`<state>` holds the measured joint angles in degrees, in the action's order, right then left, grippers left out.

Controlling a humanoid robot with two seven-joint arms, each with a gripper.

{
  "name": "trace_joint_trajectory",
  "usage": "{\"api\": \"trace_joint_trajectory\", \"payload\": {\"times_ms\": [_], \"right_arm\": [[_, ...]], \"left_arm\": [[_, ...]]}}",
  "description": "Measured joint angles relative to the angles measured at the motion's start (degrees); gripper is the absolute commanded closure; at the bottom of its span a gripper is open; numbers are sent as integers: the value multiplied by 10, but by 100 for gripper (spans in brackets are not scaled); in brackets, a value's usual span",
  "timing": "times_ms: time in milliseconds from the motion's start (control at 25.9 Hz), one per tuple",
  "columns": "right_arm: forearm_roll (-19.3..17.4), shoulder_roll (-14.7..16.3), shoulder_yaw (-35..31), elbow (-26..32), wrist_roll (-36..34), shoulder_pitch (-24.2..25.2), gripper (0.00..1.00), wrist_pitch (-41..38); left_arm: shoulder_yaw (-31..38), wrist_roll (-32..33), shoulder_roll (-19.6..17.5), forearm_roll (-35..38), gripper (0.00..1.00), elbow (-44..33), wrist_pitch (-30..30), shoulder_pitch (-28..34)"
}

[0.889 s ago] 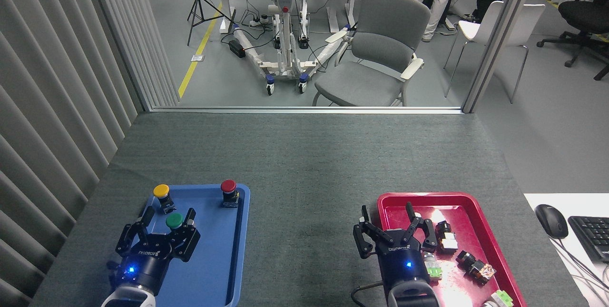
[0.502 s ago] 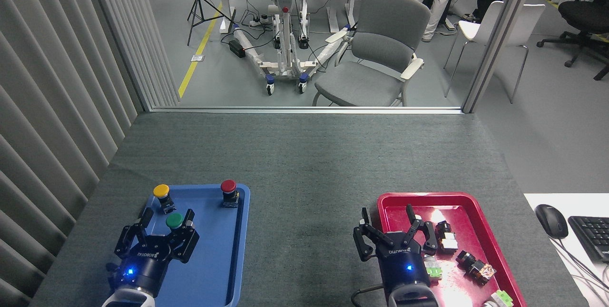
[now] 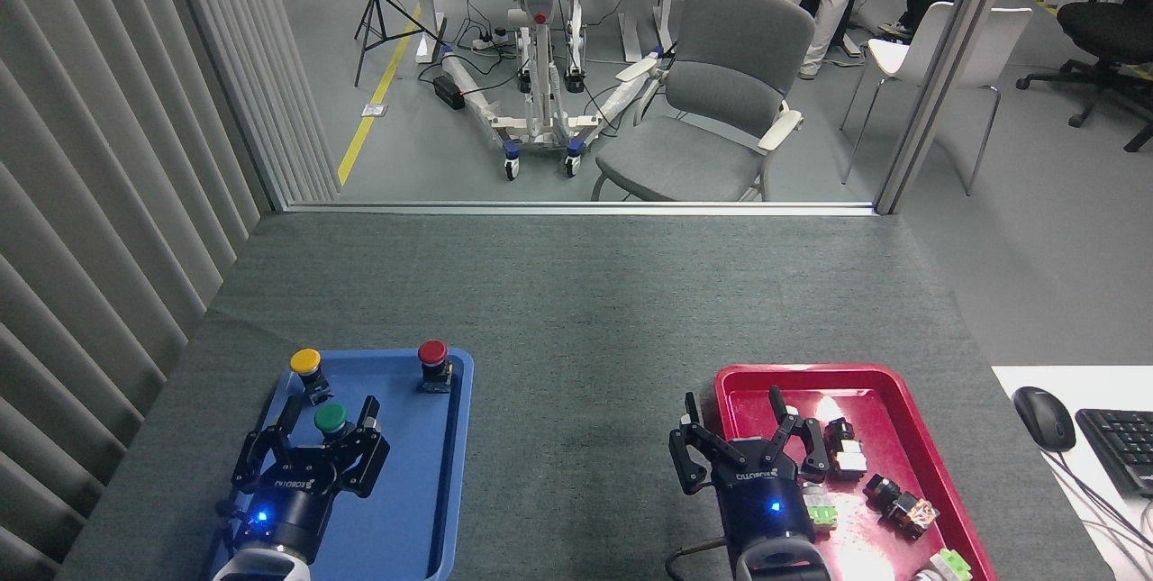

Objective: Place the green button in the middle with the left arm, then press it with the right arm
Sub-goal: 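Move the left gripper over the green button in the blue tray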

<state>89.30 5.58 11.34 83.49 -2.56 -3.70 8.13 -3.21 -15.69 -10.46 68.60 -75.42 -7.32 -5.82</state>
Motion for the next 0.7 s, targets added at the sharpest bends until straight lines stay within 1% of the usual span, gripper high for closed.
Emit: {"api": "trace_joint_trajectory", "payload": {"times_ms": [232, 425, 580, 696], "right_arm": [[0, 0, 0, -1, 0, -1, 0, 0], [0, -1, 3, 0, -1, -2, 0, -1], [0, -1, 11, 1, -2, -3, 0, -1], [0, -1, 13, 1, -2, -3, 0, 0]], "left_arm": [[1, 0, 1, -1, 0, -2, 4, 0], [2, 1, -18, -1, 0, -3, -10, 0], [2, 1, -24, -1, 0, -1, -11, 1], [2, 0, -24, 0, 0, 1, 0, 3]]}}
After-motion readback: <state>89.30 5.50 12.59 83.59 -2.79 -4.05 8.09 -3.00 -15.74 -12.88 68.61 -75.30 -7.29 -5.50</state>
